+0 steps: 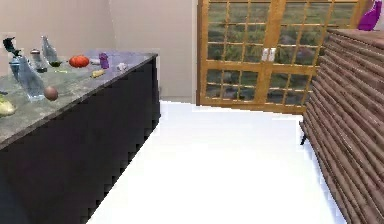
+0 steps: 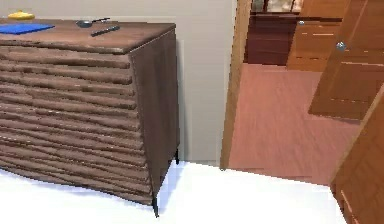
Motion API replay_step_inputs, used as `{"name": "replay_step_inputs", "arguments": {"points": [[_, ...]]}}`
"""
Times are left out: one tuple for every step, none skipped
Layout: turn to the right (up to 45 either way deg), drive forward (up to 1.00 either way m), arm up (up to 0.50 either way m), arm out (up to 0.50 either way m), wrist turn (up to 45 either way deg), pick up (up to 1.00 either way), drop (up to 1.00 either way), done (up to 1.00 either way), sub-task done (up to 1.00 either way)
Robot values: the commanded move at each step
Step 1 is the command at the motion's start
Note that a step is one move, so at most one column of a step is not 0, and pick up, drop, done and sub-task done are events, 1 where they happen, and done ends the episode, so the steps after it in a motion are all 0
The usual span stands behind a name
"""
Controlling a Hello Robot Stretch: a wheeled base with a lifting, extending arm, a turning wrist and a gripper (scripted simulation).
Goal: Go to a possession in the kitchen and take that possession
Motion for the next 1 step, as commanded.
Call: {"name": "replay_step_inputs", "arguments": {"points": [[0.0, 1.00, 0.00, 0.00, 0.0, 0.00, 0.00, 0.00, 0.00]]}}
